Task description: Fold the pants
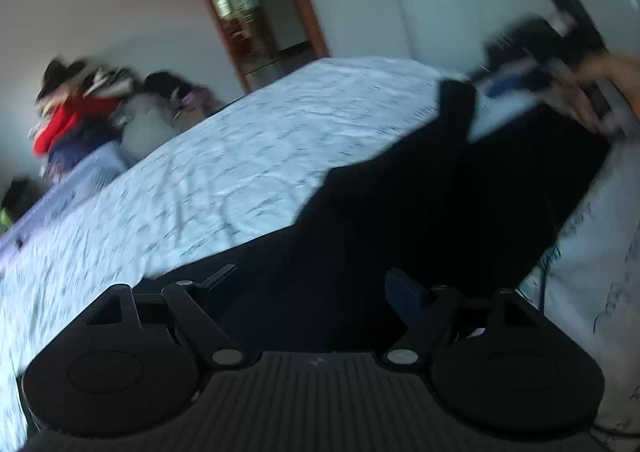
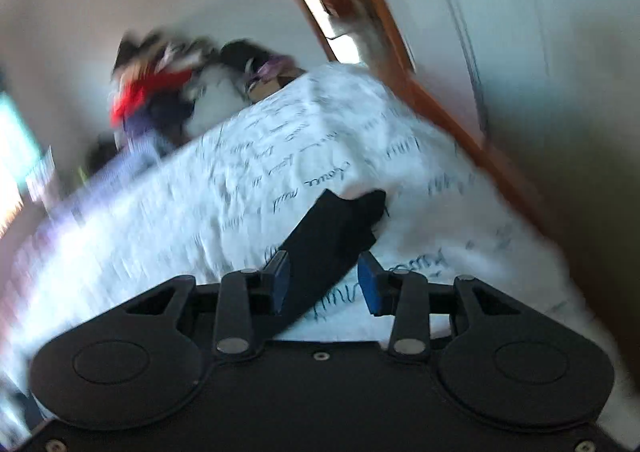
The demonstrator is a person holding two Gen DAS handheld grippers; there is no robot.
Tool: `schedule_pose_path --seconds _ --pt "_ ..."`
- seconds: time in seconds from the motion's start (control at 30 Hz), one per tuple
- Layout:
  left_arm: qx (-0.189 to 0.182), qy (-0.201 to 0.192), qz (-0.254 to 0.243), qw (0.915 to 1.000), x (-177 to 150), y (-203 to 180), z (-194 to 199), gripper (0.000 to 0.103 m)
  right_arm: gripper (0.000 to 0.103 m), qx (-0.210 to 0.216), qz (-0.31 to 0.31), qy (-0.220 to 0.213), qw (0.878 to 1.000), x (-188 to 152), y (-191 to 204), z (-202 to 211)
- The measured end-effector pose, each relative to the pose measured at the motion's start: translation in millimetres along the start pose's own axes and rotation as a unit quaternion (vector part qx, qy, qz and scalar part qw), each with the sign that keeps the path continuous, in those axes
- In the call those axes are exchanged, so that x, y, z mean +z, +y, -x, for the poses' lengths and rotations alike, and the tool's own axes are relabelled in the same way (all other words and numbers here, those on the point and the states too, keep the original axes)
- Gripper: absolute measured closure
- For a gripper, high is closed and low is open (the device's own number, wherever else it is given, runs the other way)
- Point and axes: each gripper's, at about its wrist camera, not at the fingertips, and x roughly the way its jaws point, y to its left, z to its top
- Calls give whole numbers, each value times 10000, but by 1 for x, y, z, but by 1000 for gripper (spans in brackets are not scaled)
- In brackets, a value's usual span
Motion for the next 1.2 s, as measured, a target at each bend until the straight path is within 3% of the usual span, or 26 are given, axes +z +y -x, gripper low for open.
schedule_pose_path --seconds 0.13,0.27,0.33,0.37,0.4,0.5,0.73,0.93,1.17,1.2 --pt "-78 28 -344 9994 -3 -18 -14 20 64 167 -1158 -50 9931 -8 -28 -18" --pt "-194 112 -417 9989 -1 -28 -26 20 64 413 -1665 -123 9851 -6 -36 -26" --pt "-196 164 -413 9988 -1 -31 -32 20 65 412 -1642 -174 9854 -6 -31 -28" --pt "-197 193 -398 9988 0 -31 -34 20 69 401 -1598 -203 9861 -7 -28 -25" --pt "-196 211 -376 9989 0 -31 -36 20 80 380 -1549 -234 9869 -8 -26 -24" --pt "-180 202 -383 9989 -1 -34 -36 20 86 339 -1390 -367 9890 -10 -20 -14" --pt "-88 110 -520 9985 -3 -40 -35 20 90 545 -1262 -732 9878 -4 -12 19" --pt "-364 -89 -466 9982 -1 -43 -28 22 90 1035 -944 -1023 9848 13 18 55" --pt "-629 -207 -302 9973 3 -44 -26 43 91 1336 -464 -1229 9823 32 53 77" --pt "-641 -230 -261 9973 4 -43 -27 43 95 1355 -405 -1279 9816 33 56 79"
